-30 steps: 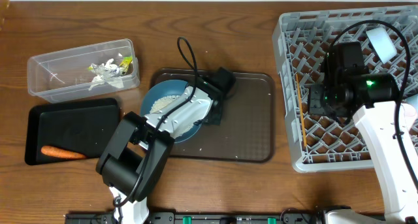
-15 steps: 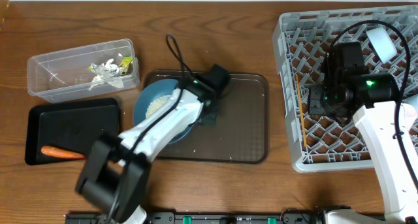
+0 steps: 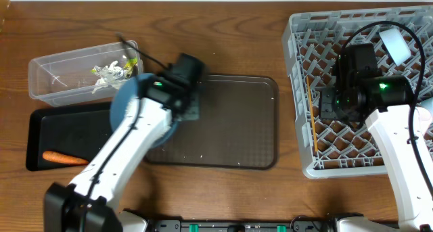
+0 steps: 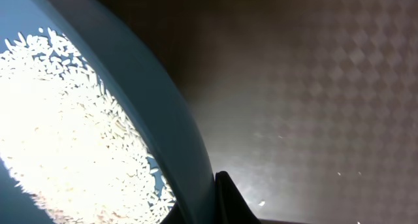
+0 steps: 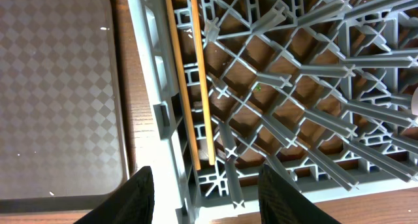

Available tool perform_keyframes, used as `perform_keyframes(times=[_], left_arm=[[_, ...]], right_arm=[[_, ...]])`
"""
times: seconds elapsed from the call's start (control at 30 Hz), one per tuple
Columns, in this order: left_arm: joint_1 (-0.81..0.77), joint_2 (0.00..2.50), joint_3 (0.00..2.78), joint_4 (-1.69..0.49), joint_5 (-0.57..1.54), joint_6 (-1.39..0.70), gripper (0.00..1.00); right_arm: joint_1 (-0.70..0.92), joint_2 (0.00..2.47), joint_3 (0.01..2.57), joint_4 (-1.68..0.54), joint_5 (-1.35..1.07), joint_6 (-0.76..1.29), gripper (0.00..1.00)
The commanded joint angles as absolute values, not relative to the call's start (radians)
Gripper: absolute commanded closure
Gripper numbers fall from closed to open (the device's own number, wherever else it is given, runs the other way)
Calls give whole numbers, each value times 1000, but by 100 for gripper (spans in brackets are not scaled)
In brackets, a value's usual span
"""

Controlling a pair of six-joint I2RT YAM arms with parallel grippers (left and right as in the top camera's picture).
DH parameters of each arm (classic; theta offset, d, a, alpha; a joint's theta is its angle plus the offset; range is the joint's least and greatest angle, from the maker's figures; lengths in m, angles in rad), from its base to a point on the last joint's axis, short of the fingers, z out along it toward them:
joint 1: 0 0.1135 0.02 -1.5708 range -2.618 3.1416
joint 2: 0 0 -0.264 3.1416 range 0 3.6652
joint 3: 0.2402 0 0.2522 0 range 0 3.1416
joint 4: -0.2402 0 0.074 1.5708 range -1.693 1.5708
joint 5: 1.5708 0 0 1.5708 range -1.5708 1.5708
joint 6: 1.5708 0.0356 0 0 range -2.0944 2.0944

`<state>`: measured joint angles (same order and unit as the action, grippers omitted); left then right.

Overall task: Sort waste into correct bins and load items into the dishwasher rack
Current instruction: 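Lift the blue plate left and tip the rice onto the black tray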

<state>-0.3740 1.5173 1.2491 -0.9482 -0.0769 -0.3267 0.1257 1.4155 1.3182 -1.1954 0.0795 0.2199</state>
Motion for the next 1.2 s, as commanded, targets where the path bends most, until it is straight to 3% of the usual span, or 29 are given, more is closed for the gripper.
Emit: perform_keyframes(times=[0.0, 0.73, 1.17], left_arm=[[-282, 1479, 1263, -957, -15, -253, 94], [390, 1467, 1263, -953, 683, -70, 94], [674, 1474, 1262, -956, 964, -39, 94]], right_arm=[[114, 1417, 1321, -1198, 90, 220, 55], [114, 1417, 1321, -1200, 90, 220, 54], [114, 1417, 1321, -1208, 90, 220, 54]])
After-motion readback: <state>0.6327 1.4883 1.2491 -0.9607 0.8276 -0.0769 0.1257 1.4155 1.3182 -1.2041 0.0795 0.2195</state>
